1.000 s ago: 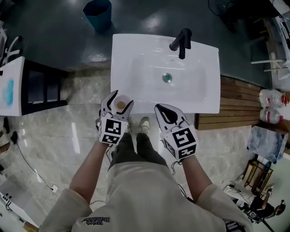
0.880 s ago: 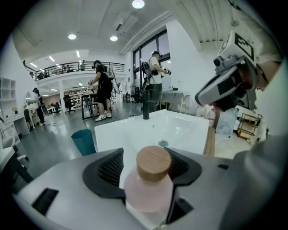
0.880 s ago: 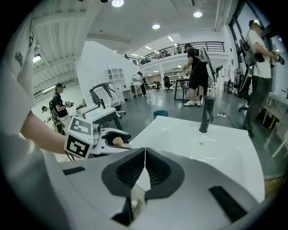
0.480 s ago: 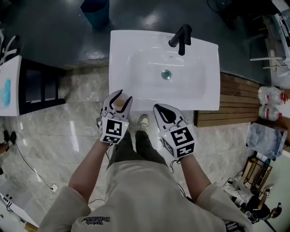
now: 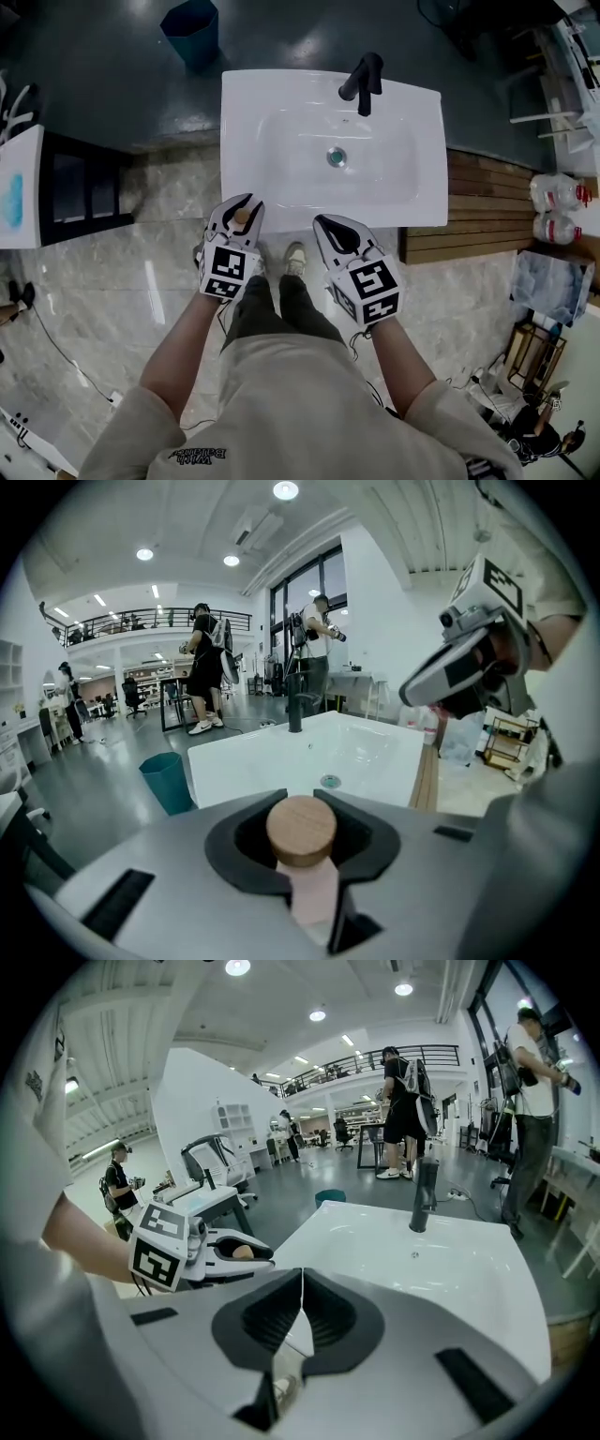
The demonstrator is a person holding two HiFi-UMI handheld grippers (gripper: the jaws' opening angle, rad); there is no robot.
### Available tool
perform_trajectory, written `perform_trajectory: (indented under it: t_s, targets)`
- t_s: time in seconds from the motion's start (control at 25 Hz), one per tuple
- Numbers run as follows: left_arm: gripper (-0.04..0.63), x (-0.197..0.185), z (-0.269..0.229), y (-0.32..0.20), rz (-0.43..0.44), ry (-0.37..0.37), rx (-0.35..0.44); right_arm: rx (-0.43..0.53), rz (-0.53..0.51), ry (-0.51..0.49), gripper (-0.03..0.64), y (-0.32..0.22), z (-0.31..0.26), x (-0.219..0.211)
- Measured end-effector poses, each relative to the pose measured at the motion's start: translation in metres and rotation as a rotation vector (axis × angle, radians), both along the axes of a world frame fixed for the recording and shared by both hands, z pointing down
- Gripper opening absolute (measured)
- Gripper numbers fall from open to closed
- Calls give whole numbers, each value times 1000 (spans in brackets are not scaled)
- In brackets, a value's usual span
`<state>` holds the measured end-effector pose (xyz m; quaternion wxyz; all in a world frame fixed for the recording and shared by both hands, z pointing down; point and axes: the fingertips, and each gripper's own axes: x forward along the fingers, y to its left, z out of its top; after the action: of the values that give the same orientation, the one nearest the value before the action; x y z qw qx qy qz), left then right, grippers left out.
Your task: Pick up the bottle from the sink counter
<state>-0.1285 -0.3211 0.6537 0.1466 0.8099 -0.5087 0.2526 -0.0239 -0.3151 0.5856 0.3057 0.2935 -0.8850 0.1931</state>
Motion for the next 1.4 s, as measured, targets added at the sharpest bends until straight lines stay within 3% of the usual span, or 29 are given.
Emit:
perform_trajectory:
  t_s: [0.28,0.96,1.24,1.4]
  targets:
    - [84,-5,-38,-10,19,14,26,70,21,-36,-3,-15,-38,0]
    - [84,-16,-214,6,59,11,164,356,31,-156,-3,-5,-210,6]
    - [84,-9,-243,32,48,45,157,366,84,-205,-3,5,-228,20]
    - [84,-2,-242,50,45,46,143,374,76,-153,-3,16,-218,26]
